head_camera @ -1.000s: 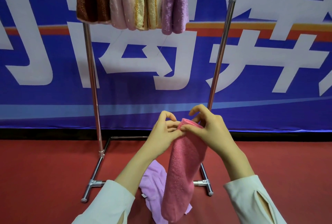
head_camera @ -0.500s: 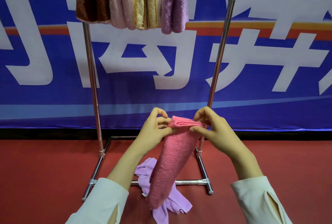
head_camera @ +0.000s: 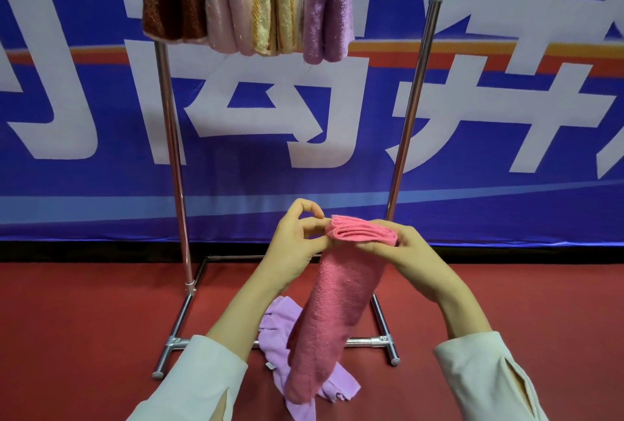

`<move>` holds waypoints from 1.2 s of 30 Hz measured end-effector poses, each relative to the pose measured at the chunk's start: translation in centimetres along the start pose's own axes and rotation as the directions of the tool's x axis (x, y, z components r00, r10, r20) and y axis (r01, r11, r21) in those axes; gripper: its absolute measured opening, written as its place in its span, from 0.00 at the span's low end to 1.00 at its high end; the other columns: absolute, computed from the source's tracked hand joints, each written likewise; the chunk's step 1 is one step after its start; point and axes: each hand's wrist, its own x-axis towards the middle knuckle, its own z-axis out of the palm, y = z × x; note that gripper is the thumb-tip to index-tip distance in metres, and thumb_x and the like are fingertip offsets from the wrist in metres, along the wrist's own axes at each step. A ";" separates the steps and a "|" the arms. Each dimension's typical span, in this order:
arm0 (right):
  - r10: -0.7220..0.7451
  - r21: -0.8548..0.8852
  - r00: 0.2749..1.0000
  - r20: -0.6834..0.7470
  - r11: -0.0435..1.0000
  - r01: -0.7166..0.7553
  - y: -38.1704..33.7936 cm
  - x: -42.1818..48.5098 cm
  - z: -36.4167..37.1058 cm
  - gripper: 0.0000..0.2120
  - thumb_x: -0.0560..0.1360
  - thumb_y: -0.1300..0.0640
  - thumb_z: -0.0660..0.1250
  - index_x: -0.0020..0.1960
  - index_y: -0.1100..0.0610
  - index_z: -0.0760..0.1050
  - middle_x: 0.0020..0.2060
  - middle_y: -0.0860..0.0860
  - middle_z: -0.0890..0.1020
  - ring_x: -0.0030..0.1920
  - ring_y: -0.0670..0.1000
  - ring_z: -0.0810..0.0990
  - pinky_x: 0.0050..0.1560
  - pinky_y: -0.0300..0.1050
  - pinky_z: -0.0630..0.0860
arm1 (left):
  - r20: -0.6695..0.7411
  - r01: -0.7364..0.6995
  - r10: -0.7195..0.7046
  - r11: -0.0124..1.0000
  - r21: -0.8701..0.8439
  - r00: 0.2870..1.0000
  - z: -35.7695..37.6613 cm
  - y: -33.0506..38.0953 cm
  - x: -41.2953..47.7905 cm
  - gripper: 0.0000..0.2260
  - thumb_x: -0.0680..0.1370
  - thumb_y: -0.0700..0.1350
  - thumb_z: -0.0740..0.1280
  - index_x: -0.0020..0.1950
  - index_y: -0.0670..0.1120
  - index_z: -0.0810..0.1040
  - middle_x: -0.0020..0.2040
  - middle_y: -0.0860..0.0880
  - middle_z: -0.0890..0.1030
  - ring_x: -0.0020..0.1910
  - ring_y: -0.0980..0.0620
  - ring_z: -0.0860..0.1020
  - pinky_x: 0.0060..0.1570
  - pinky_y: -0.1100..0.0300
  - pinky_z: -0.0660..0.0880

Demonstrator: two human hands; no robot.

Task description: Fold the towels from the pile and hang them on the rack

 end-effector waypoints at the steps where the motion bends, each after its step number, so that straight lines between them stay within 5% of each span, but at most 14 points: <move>1: -0.015 0.020 1.000 -0.009 1.000 0.015 0.1 0.1 0.3 0.10 0.74 0.59 0.71 0.55 0.56 0.82 0.51 0.52 0.85 0.52 0.43 0.80 0.55 0.37 0.74 | -0.008 -0.004 0.005 1.000 0.010 1.000 0.0 0.0 0.0 0.15 0.72 0.31 0.71 0.46 0.46 0.67 0.46 0.44 0.85 0.45 0.50 0.79 0.47 0.53 0.78; 8: -0.067 0.121 0.997 -0.048 0.990 0.072 -0.6 0.5 1.0 0.12 0.74 0.56 0.68 0.57 0.55 0.82 0.53 0.46 0.85 0.57 0.43 0.81 0.57 0.35 0.75 | -0.123 -0.008 0.025 0.990 0.141 0.992 -0.3 -0.6 0.2 0.19 0.67 0.35 0.77 0.46 0.47 0.69 0.47 0.50 0.80 0.46 0.57 0.78 0.47 0.68 0.74; 13: -0.030 0.212 0.992 -0.119 0.976 0.055 -0.3 0.7 0.9 0.11 0.76 0.60 0.67 0.57 0.59 0.81 0.53 0.52 0.85 0.57 0.51 0.82 0.57 0.42 0.78 | 0.008 0.072 -0.079 0.945 0.320 0.997 -0.6 -2.6 0.1 0.10 0.67 0.42 0.78 0.39 0.45 0.77 0.36 0.52 0.80 0.35 0.58 0.74 0.42 0.66 0.73; 21: -0.068 0.307 0.990 -0.123 0.946 0.103 -0.4 0.6 0.2 0.11 0.76 0.63 0.65 0.57 0.63 0.80 0.56 0.54 0.84 0.60 0.51 0.80 0.61 0.45 0.75 | 0.137 0.091 -0.160 0.907 0.412 0.978 0.1 -4.0 -0.1 0.07 0.75 0.44 0.71 0.51 0.45 0.84 0.49 0.51 0.85 0.51 0.55 0.81 0.58 0.58 0.74; 27: -0.075 0.375 0.993 -0.092 0.921 0.104 -0.7 0.7 0.5 0.14 0.72 0.62 0.67 0.57 0.64 0.79 0.55 0.57 0.84 0.59 0.54 0.81 0.59 0.45 0.77 | 0.010 0.088 -0.105 0.879 0.468 0.994 0.6 -4.4 0.0 0.09 0.73 0.43 0.73 0.49 0.39 0.79 0.52 0.44 0.76 0.54 0.48 0.78 0.59 0.58 0.73; 32: -0.078 0.419 0.995 -0.067 0.902 0.099 -1.3 0.8 0.3 0.16 0.71 0.63 0.68 0.58 0.65 0.78 0.56 0.59 0.83 0.58 0.55 0.81 0.60 0.46 0.77 | 0.048 0.131 -0.134 0.990 0.060 0.990 0.2 -3.7 0.1 0.29 0.59 0.44 0.77 0.55 0.48 0.69 0.57 0.46 0.76 0.58 0.49 0.77 0.61 0.54 0.74; 36: -0.066 0.428 0.996 -0.060 0.900 0.085 -1.5 0.8 0.2 0.17 0.72 0.64 0.67 0.60 0.66 0.77 0.57 0.60 0.82 0.58 0.55 0.81 0.58 0.44 0.77 | 0.092 0.097 -0.081 0.978 -0.187 0.992 0.0 -1.4 0.2 0.17 0.67 0.48 0.72 0.55 0.47 0.79 0.52 0.49 0.82 0.51 0.54 0.79 0.53 0.63 0.75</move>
